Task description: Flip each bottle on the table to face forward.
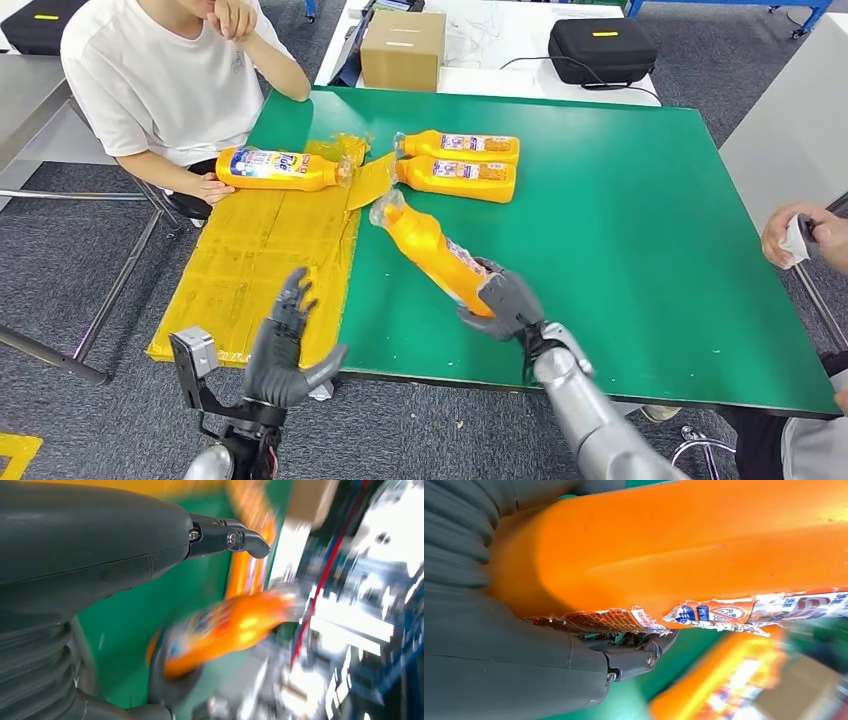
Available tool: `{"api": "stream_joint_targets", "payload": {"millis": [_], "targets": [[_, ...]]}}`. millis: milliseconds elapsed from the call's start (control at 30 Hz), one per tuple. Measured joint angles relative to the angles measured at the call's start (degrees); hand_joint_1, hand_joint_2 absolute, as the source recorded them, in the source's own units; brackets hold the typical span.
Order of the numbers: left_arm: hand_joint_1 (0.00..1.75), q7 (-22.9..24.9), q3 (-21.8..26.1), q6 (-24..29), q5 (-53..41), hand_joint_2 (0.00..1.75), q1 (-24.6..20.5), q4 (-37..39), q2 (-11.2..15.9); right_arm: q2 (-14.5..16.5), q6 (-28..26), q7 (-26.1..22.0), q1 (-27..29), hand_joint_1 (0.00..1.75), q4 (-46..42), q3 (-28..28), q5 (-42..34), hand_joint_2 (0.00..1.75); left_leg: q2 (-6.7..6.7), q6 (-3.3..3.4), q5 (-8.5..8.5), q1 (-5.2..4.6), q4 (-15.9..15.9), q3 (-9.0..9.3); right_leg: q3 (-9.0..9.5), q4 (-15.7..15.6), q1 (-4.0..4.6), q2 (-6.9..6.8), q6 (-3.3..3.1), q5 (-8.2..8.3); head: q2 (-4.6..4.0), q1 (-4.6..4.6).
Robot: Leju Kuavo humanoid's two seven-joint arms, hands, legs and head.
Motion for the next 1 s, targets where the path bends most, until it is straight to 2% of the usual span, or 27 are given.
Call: {"api": "stream_joint_targets", "payload": {"millis": [67, 300, 467, 633, 733, 833, 900, 1000], "targets": [[0.0, -0.21, -0.99, -1.51, 1.9, 1.75, 0.31, 1.09, 0.21, 1.04, -0.21, -0.41, 2.84, 1.75, -4.82, -0.02, -2.81, 1.75, 0.01, 0.0, 0.0, 0.0, 0.0, -0.09, -0.11, 0.0, 0.0, 0.01, -0.01, -0.01, 0.0, 0.0], [0.0, -2.03, -3.6, -0.56, 0.17, 1.75, 0.34, 2.56, 1.02, 4.45, -0.89, -3.19, 9.05, 1.75, -16.54, 0.21, -9.36, 1.75, 0.03, 0.0, -0.01, -0.03, 0.0, -0.28, -0.28, -0.01, -0.03, 0.01, -0.01, -0.02, 0.0, 0.03], [0.0, -3.63, -5.32, -1.81, -0.59, 1.75, 0.07, 2.46, 1.49, 6.89, -0.98, -3.41, 10.46, 1.75, -18.36, 1.84, -9.68, 1.75, 0.03, 0.0, -0.01, -0.02, 0.0, -0.28, -0.29, -0.01, -0.03, 0.01, -0.01, -0.02, 0.0, 0.02], [0.0, -3.97, -5.99, -1.98, -0.75, 1.75, -0.07, 2.46, 1.86, 7.85, -1.09, -3.61, 10.86, 1.75, -18.61, 3.0, -9.58, 1.75, 0.03, 0.0, 0.0, -0.02, 0.0, -0.28, -0.3, 0.0, -0.03, 0.01, -0.01, -0.02, 0.0, 0.03], [0.0, -5.25, -6.33, -0.81, -2.53, 1.75, -0.18, 2.4, 1.97, 7.93, -0.18, -3.7, 10.84, 1.75, -18.6, 4.02, -8.25, 1.75, 0.03, 0.0, 0.0, -0.02, -0.01, -0.29, -0.29, 0.0, -0.03, 0.01, -0.01, -0.02, 0.0, 0.04], [0.0, -7.38, -6.54, 2.81, -6.68, 1.75, -0.97, 1.9, 1.78, 8.35, 0.61, -4.34, 10.71, 1.75, -18.31, 7.27, -3.81, 1.75, 0.05, 0.0, 0.0, -0.02, -0.01, -0.31, -0.3, 0.0, -0.02, 0.02, -0.01, -0.02, 0.0, 0.03], [0.0, -7.54, -6.52, 4.46, -7.02, 1.75, -1.82, 1.49, 1.32, 9.13, -0.8, -5.3, 10.62, 1.75, -18.0, 10.55, -0.55, 1.75, 0.03, -0.01, 0.0, -0.01, -0.01, -0.31, -0.32, 0.01, -0.02, 0.01, -0.01, -0.02, 0.0, 0.03], [0.0, -6.21, -6.41, 4.4, -2.45, 1.75, -2.77, 0.98, 0.69, 10.15, -4.47, -7.03, 10.42, 1.75, -17.8, 15.4, 1.57, 1.75, 0.03, -0.02, 0.01, 0.01, -0.01, -0.31, -0.34, 0.01, 0.0, 0.01, -0.02, -0.03, 0.0, 0.04]]}}
